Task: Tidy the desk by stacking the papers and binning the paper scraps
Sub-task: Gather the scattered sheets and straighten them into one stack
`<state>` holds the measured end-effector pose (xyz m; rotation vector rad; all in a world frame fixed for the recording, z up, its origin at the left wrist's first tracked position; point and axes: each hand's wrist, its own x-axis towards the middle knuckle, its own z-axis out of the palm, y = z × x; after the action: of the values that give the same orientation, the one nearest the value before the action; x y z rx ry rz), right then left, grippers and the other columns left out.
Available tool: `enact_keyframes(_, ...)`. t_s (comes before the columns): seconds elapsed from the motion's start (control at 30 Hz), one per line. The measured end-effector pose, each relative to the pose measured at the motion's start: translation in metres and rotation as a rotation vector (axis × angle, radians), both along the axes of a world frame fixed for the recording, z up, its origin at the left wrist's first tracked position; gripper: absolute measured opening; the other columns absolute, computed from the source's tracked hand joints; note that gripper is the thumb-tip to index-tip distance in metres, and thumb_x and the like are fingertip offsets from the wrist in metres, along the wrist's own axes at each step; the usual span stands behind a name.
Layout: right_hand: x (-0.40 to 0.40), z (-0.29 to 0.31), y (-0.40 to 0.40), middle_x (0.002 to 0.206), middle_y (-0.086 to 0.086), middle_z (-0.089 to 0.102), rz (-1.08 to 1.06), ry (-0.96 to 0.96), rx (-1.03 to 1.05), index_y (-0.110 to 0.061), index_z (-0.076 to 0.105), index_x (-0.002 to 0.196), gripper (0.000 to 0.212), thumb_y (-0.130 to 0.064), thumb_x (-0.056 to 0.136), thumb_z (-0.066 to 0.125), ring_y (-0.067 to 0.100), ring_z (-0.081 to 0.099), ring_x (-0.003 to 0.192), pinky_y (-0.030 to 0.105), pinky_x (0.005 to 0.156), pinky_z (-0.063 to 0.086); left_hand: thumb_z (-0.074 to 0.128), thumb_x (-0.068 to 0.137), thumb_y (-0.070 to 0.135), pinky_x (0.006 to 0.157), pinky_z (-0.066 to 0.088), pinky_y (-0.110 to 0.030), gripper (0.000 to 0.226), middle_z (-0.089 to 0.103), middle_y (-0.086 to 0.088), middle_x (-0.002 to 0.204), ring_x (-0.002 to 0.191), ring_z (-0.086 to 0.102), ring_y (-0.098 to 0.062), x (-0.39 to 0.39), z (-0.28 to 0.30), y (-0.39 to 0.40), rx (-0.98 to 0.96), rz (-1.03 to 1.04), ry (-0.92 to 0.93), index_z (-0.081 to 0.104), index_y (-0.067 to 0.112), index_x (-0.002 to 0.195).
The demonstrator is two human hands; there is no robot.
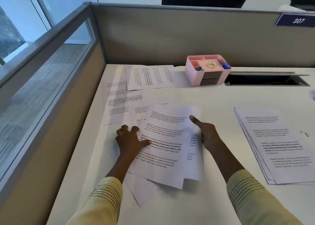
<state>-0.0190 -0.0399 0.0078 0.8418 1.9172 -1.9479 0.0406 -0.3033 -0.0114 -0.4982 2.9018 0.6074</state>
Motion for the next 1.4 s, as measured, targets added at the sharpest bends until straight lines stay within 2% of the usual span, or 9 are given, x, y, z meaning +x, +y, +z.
enact_keyframes(0.1, 0.002, -0.001, -0.006, 0.101, 0.008, 0.071, 0.098, 0.041, -0.008, -0.008, 0.071, 0.101, 0.089, -0.057, 0.03, 0.091, 0.027, 0.064, 0.1, 0.043, 0.097, 0.048, 0.063, 0.075, 0.065, 0.105, 0.028, -0.037, 0.081, 0.03, -0.01, 0.146, 0.132, 0.028, -0.028, 0.002, -0.001, 0.013, -0.005, -0.061, 0.026, 0.038, 0.022, 0.139)
enact_keyframes(0.33, -0.01, 0.005, -0.029, 0.105, 0.005, 0.069, 0.264, 0.161, 0.181, -0.011, 0.065, 0.103, 0.061, -0.021, 0.049, 0.093, 0.026, 0.064, 0.1, 0.045, 0.093, 0.051, 0.059, 0.088, 0.047, 0.11, 0.026, -0.041, 0.077, 0.036, -0.009, 0.148, 0.135, 0.029, -0.029, -0.002, -0.001, 0.014, 0.107, -0.054, 0.111, 0.02, 0.018, 0.149)
enact_keyframes(0.47, -0.016, 0.002, -0.044, 0.088, 0.005, 0.062, 0.304, 0.224, 0.436, -0.006, 0.06, 0.089, 0.04, -0.009, 0.06, 0.086, 0.024, 0.057, 0.086, 0.033, 0.073, 0.051, 0.067, 0.087, 0.03, 0.104, 0.039, -0.042, 0.072, 0.047, -0.011, 0.142, 0.127, 0.045, -0.028, -0.007, 0.002, 0.007, 0.562, 0.081, 0.207, 0.028, 0.017, 0.147)
enact_keyframes(0.57, -0.019, -0.006, -0.045, 0.067, 0.002, 0.053, 0.274, 0.242, 0.484, -0.01, 0.049, 0.065, 0.032, 0.002, 0.063, 0.079, 0.022, 0.05, 0.07, 0.025, 0.05, 0.034, 0.069, 0.086, 0.024, 0.098, 0.047, -0.042, 0.07, 0.049, -0.012, 0.137, 0.117, 0.054, -0.029, -0.013, 0.01, -0.004, 0.898, 0.352, 0.223, 0.031, 0.02, 0.145)
enact_keyframes(0.7, -0.022, -0.016, -0.044, 0.101, 0.013, 0.057, 0.374, 0.267, 0.859, -0.005, 0.061, 0.091, 0.026, -0.015, 0.072, 0.076, 0.035, 0.053, 0.099, 0.032, 0.068, 0.041, 0.067, 0.087, 0.024, 0.1, 0.046, -0.048, 0.073, 0.047, -0.011, 0.143, 0.12, 0.054, -0.031, -0.024, 0.011, -0.011, 1.145, 0.497, 0.113, 0.027, 0.02, 0.147)
enact_keyframes(0.8, -0.025, -0.017, -0.043, 0.13, 0.012, 0.04, 0.51, 0.175, 1.069, -0.013, 0.056, 0.119, 0.048, -0.029, 0.077, 0.074, 0.037, 0.038, 0.121, 0.041, 0.094, 0.037, 0.063, 0.091, 0.023, 0.098, 0.045, -0.037, 0.068, 0.047, -0.012, 0.143, 0.123, 0.052, -0.03, -0.026, 0.014, -0.003, 1.053, 0.421, 0.099, 0.027, 0.014, 0.148)
enact_keyframes(0.97, -0.033, -0.011, -0.037, 0.119, 0.017, 0.039, 0.519, 0.128, 1.078, -0.009, 0.05, 0.112, 0.038, -0.026, 0.082, 0.067, 0.039, 0.049, 0.106, 0.041, 0.087, 0.042, 0.057, 0.094, 0.023, 0.096, 0.043, -0.031, 0.062, 0.048, -0.008, 0.143, 0.121, 0.052, -0.025, -0.033, 0.016, 0.008, 1.01, 0.316, 0.034, 0.029, 0.014, 0.148)
enact_keyframes(1.13, -0.042, -0.004, -0.014, 0.12, 0.01, 0.05, 0.563, 0.071, 1.216, -0.015, 0.053, 0.116, 0.047, -0.034, 0.078, 0.07, 0.035, 0.044, 0.115, 0.042, 0.093, 0.036, 0.054, 0.095, 0.017, 0.1, 0.043, -0.034, 0.045, 0.056, -0.009, 0.134, 0.12, 0.053, -0.026, -0.024, 0.01, -0.005, 0.494, 0.158, 0.117, 0.045, 0.015, 0.138)
enact_keyframes(1.4, -0.043, -0.012, -0.002, 0.117, 0.018, 0.051, 0.522, 0.108, 1.017, -0.005, 0.055, 0.109, 0.038, -0.018, 0.077, 0.071, 0.032, 0.05, 0.1, 0.029, 0.069, 0.036, 0.081, 0.06, 0.057, 0.1, 0.04, -0.038, 0.101, 0.034, -0.013, 0.135, 0.124, 0.037, -0.03, -0.001, 0.006, -0.025, -0.053, -0.134, -0.169, 0.036, 0.014, 0.138)
